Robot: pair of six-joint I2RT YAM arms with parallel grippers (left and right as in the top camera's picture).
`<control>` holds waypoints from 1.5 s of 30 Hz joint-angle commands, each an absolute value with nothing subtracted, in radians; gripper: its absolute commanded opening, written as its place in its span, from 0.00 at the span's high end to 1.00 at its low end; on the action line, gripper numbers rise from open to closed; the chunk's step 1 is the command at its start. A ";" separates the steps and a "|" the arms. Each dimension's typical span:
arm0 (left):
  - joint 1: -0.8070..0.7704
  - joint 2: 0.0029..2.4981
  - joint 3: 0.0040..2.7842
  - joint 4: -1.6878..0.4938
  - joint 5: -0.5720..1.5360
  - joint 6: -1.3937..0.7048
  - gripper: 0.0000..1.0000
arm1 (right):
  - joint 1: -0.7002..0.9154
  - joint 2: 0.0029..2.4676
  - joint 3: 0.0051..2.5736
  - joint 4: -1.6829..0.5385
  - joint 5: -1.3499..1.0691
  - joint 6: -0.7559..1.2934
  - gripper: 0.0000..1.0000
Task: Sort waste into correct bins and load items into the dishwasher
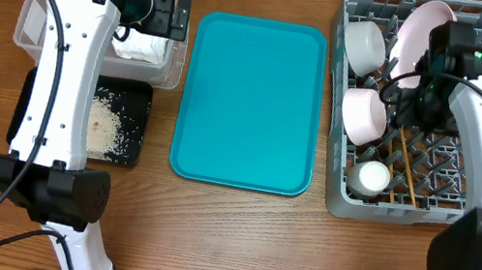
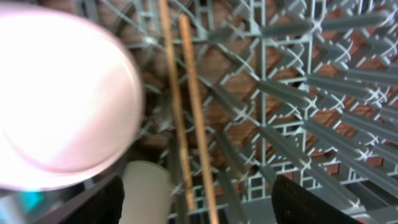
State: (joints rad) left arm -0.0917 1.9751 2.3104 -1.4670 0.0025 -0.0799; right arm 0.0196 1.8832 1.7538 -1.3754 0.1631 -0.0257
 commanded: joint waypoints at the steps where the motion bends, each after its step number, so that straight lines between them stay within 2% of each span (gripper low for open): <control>1: -0.099 1.975 2.323 -1.465 -0.008 -0.097 0.00 | 0.048 1.756 1.884 -1.410 0.083 -0.014 0.22; 2: -0.099 1.975 2.323 -1.465 -0.008 -0.097 0.00 | 0.055 1.732 1.919 -1.428 0.060 -0.014 0.18; 3: -0.099 1.975 2.323 -1.465 -0.008 -0.097 0.00 | 0.061 1.711 1.948 -1.443 0.043 -0.014 0.00; 11: -0.099 1.975 2.323 -1.465 -0.008 -0.097 0.00 | 0.080 1.559 2.050 -1.469 -0.223 -0.015 0.00; 20: -0.099 1.975 2.323 -1.465 -0.008 -0.097 0.00 | 0.078 1.544 2.050 -1.576 -0.199 -0.014 0.00; 27: -0.099 1.975 2.323 -1.465 -0.008 -0.097 0.00 | 0.071 1.504 2.050 -1.524 -0.203 0.052 0.00; 31: -0.099 1.975 2.323 -1.465 -0.008 -0.097 0.00 | 0.068 1.485 2.044 -1.431 -0.178 0.045 0.00; 35: -0.099 1.975 2.323 -1.465 -0.008 -0.097 0.00 | 0.068 1.408 1.965 -1.242 -0.141 0.045 0.00; 45: -0.099 1.975 2.323 -1.465 -0.008 -0.098 0.01 | 0.067 1.050 1.379 -0.765 -0.068 0.041 0.00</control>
State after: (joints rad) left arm -0.0917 1.9751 2.3104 -1.4670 0.0021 -0.0799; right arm 0.0719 1.1320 1.5105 -0.8070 -0.0967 0.0410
